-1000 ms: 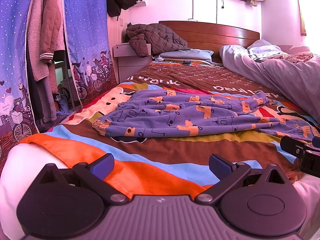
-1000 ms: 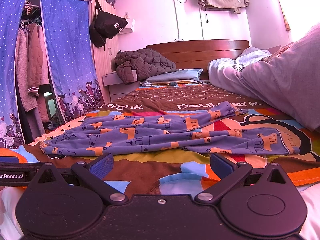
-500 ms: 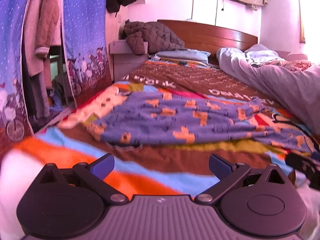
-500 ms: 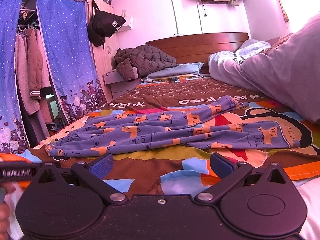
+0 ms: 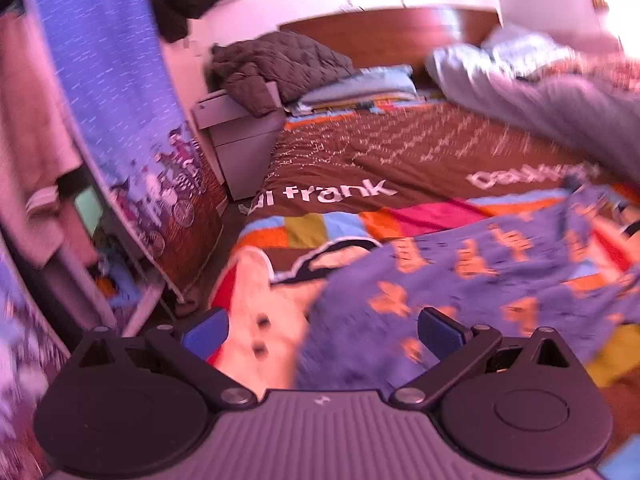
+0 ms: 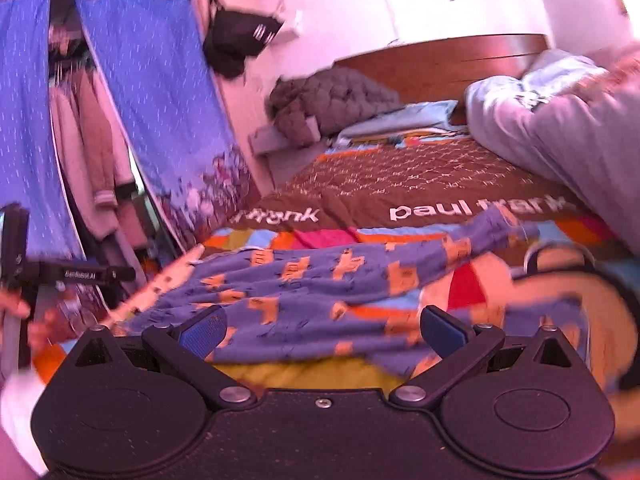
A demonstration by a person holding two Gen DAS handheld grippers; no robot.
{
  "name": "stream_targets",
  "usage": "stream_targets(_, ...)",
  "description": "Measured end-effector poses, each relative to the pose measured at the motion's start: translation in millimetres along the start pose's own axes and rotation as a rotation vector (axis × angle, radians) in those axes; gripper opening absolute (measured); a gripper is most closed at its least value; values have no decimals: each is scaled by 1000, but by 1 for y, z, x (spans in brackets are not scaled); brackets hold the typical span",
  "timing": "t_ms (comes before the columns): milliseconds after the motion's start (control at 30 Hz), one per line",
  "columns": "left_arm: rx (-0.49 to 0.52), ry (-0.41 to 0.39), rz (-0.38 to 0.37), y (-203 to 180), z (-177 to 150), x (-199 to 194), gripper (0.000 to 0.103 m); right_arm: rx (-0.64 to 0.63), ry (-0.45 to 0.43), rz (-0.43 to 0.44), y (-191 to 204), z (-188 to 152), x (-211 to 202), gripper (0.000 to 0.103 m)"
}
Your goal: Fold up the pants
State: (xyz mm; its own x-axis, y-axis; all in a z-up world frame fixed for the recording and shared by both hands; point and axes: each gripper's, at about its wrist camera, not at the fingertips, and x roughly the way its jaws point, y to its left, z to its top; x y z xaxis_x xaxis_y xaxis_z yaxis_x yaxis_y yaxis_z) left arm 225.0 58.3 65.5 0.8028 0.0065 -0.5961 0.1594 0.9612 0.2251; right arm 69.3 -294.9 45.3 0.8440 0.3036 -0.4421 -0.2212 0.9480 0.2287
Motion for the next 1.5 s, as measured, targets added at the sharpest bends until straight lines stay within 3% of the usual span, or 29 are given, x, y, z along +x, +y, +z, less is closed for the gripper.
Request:
stream_targets(100,2,39,-78,14,28,53,103,-118,55,-10,-7,43,47,102)
stream_targets(233,-134,32,-179,37,44,114,102,-277,174,28,-5,87,140,102)
stream_targets(300,-155,58,-242,43,46,139,94,-348,270,27,1,103,200,102)
stream_targets(433,-43,136,-405,38,51,182,84,-516,447,68,16,117,295,90)
stream_targets(533,5,230,-429,34,46,208,75,-595,534,91,18,109,341,79)
stream_targets(600,20,295,-404,31,44,223,40,-629,577,81,17,102,362,63)
stream_targets(700,49,342,-392,27,42,230,23,-610,609,99,11,99,383,43)
stream_targets(733,48,346,-424,28,43,228,7,-595,618,111,9,98,387,42)
stream_targets(800,17,356,-455,30,44,223,0,-566,629,122,4,95,392,33)
stream_targets(833,6,356,-449,30,42,218,0,-557,629,127,5,92,393,30)
stream_targets(900,19,351,-432,22,45,212,0,-569,615,128,10,89,388,6)
stream_targets(1000,34,307,-415,20,45,192,0,-616,599,95,20,84,379,0)
stream_targets(1100,29,267,-384,22,52,179,0,-647,568,69,28,83,369,0)
stream_targets(1200,17,245,-294,24,63,170,0,-647,525,39,32,87,361,0)
stream_targets(1367,-67,129,-201,31,78,151,0,-627,410,2,41,99,346,0)
stream_targets(1500,-45,58,-36,21,88,154,0,-674,310,-33,54,108,345,0)
